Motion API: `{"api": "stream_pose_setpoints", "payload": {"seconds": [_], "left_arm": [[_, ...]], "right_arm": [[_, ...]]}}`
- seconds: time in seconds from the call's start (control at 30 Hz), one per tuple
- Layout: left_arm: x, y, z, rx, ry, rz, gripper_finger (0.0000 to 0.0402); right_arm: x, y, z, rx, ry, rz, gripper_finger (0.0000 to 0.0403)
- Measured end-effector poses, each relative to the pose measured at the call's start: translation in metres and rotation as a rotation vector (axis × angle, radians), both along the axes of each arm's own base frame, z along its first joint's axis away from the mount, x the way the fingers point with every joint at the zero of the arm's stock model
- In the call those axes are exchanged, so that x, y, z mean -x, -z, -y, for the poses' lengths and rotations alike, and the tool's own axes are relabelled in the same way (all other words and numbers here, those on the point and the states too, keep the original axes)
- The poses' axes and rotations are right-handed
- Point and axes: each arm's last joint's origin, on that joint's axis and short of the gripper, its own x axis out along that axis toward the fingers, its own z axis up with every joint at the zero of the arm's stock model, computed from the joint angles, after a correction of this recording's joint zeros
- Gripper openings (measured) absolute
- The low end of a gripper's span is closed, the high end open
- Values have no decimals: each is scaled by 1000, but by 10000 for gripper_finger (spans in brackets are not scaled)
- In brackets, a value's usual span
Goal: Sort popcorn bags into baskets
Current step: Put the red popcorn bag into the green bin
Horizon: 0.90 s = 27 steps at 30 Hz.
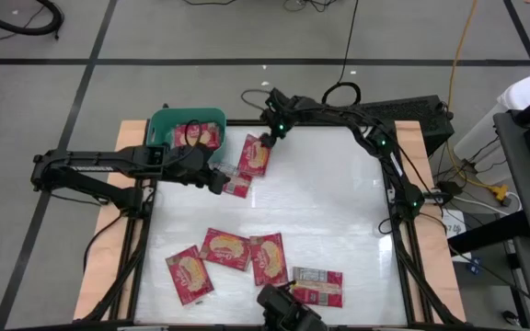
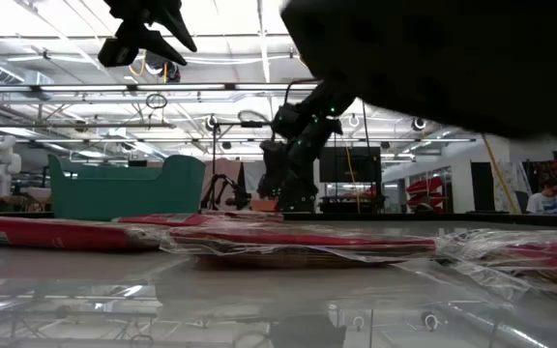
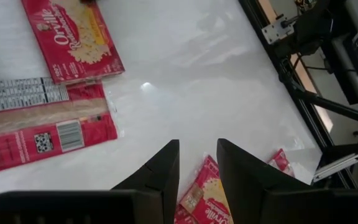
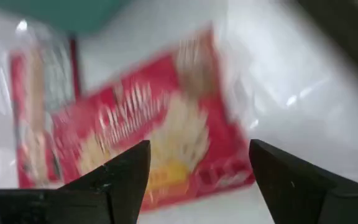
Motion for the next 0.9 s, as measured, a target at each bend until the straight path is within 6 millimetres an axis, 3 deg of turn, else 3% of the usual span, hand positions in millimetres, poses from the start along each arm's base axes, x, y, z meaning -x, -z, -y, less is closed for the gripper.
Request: {"api": "stream_pose_setpoints", "payload": {"seconds": [0.17,0.3,0.53,0.9], "left_arm": [[0,0,0,-29,4,-5,111],[0,0,-1,-34,8,-6,111],[0,0,-1,-76,19,-14,111],[0,0,-3,-141,9,-25,111]], "right_arm": [[-4,19,-24,3,-50,-50,257],[-8,12,-40,54,-82,-91,256],[0,-3,-50,29,-91,-155,256],[7,-1,-78,-134,-188,-281,256]]}}
